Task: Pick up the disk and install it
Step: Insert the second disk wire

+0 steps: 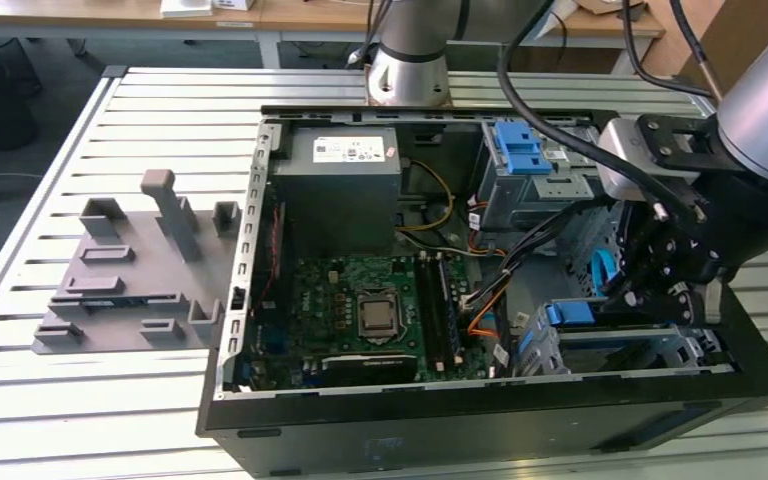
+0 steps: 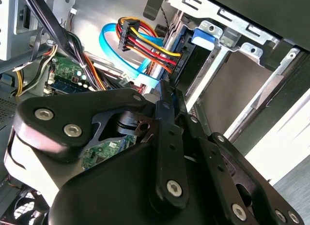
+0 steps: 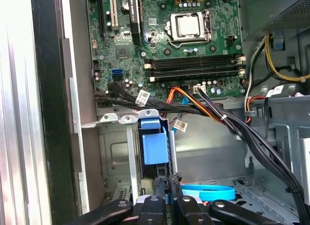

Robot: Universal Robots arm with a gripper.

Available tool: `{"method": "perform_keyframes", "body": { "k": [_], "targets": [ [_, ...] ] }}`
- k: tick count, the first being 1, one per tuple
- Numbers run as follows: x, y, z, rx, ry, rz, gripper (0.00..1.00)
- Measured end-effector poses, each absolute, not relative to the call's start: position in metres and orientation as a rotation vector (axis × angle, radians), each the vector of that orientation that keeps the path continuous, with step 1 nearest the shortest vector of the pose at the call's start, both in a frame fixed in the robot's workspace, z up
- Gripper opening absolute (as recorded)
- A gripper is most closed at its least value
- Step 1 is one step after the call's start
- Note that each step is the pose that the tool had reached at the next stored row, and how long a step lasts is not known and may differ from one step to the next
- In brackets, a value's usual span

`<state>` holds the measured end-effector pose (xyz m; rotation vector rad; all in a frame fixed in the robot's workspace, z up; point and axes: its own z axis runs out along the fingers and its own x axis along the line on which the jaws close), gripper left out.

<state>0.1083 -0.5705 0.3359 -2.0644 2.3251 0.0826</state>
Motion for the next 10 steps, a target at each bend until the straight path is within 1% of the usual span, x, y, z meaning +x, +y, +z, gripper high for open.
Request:
{"method": "perform_keyframes", "body": {
  "k": [10],
  "targets": [
    [0.1111, -0.5708, 0.3347, -2.064, 2.325, 0.082, 0.16]
  ]
}}
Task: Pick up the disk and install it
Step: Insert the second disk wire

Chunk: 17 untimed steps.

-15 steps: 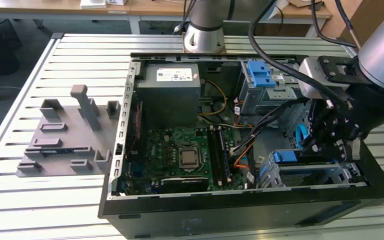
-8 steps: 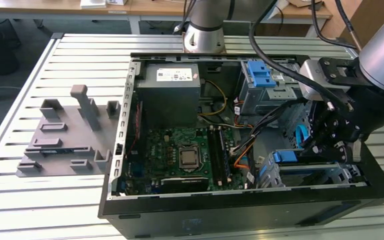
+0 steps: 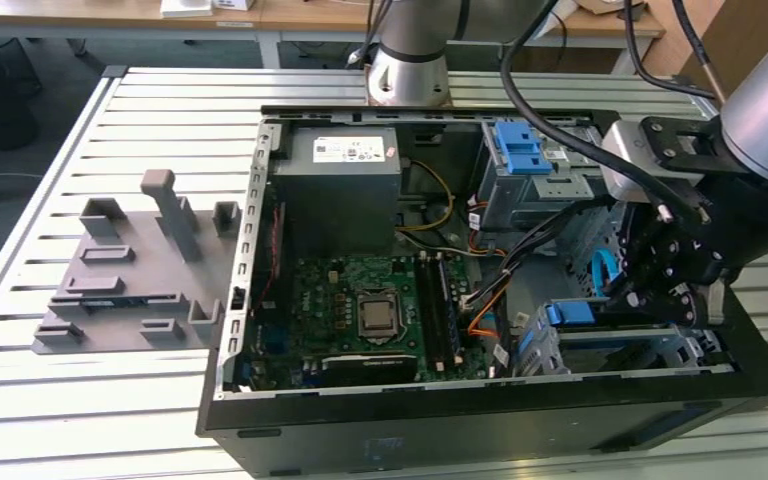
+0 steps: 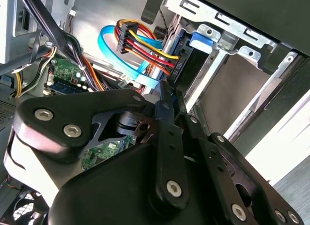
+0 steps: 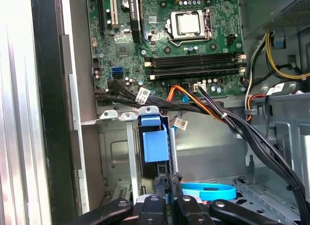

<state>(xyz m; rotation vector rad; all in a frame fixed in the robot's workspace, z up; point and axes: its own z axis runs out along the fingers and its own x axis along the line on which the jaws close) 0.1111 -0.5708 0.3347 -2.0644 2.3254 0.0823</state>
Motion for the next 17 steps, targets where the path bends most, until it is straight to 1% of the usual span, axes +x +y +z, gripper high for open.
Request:
{"method": "perform_keyframes", "body": {
  "k": [17],
  "targets": [
    [0.1117, -0.5710, 0.3355, -2.058, 2.317, 0.099, 0.16]
  ]
}}
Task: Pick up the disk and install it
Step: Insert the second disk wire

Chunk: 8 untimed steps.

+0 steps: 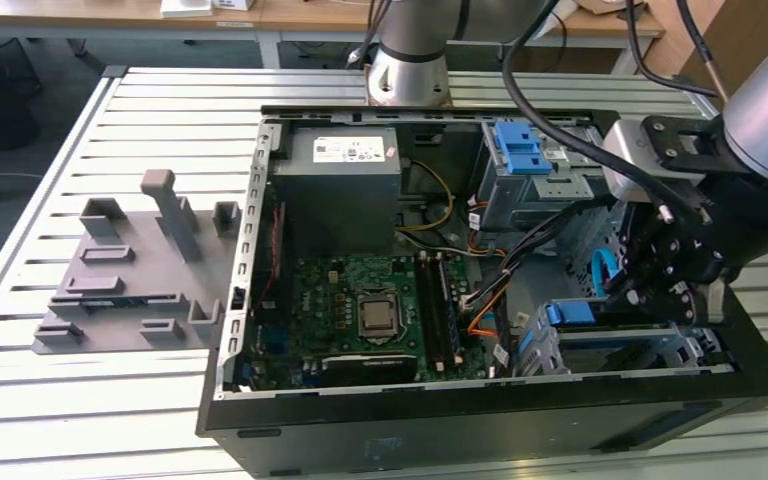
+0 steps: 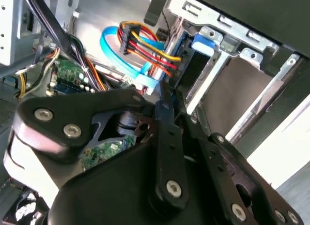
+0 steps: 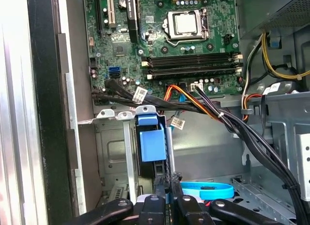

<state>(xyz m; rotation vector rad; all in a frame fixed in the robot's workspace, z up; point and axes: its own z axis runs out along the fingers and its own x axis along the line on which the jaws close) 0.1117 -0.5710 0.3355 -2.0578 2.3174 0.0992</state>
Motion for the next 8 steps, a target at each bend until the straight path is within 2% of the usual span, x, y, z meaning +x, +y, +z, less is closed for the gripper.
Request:
{"method": "perform_keyframes", "body": {
  "k": [8],
  "targets": [
    [0.1116, -0.5711, 0.3357, -2.072, 2.304, 0.101, 0.16]
  ]
}}
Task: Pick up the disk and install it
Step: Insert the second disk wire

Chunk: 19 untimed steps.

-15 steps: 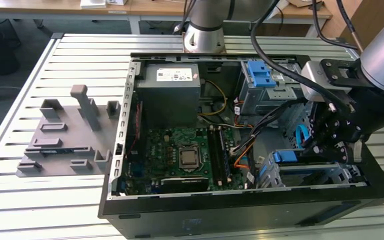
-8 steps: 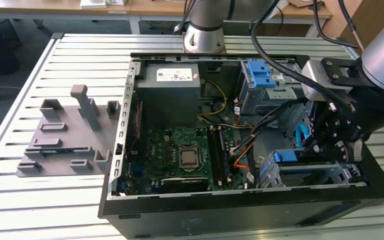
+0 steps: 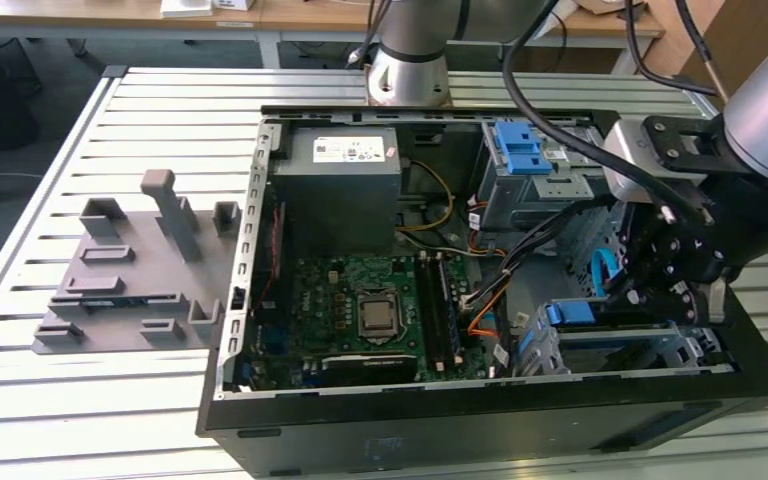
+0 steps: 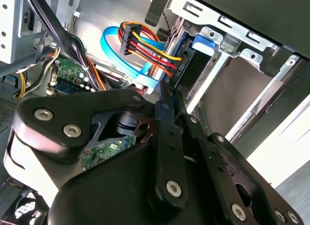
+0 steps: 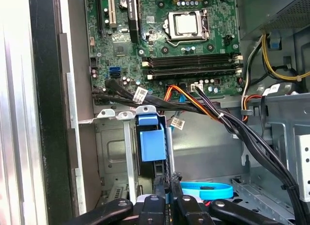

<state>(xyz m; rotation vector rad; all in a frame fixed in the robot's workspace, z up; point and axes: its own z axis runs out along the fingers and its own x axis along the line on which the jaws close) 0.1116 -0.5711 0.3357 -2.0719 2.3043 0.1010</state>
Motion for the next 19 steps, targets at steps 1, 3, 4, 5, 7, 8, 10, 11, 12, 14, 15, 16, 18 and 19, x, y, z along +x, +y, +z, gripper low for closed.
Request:
{"method": "perform_keyframes", "body": {
  "k": [1, 3, 4, 5, 7, 8, 10, 11, 12, 14, 15, 16, 18, 19],
  "targets": [
    [0.1117, -0.5711, 0.3355, -2.078, 2.299, 0.101, 0.16],
    [0.1117, -0.5711, 0.3353, -2.081, 2.296, 0.102, 0.16],
    [0.1117, -0.5711, 0.3344, -2.081, 2.296, 0.102, 0.16],
    [0.1117, -0.5711, 0.3336, -2.081, 2.296, 0.102, 0.16],
    [0.1117, -0.5711, 0.3332, -2.081, 2.296, 0.102, 0.16],
    [0.1117, -0.5711, 0.3330, -2.081, 2.296, 0.102, 0.16],
    [0.1117, -0.5711, 0.3324, -2.081, 2.296, 0.102, 0.16],
    [0.1117, -0.5711, 0.3320, -2.081, 2.296, 0.102, 0.16],
    [0.1117, -0.5711, 0.3317, -2.081, 2.296, 0.102, 0.16],
    [0.1117, -0.5711, 0.3310, -2.081, 2.296, 0.102, 0.16],
    [0.1117, -0.5711, 0.3305, -2.081, 2.296, 0.102, 0.16],
    [0.1117, -0.5711, 0.3300, -2.081, 2.296, 0.102, 0.16],
    [0.1117, -0.5711, 0.3292, -2.082, 2.296, 0.101, 0.16],
    [0.1117, -0.5711, 0.3291, -2.082, 2.296, 0.101, 0.16]
  ]
}}
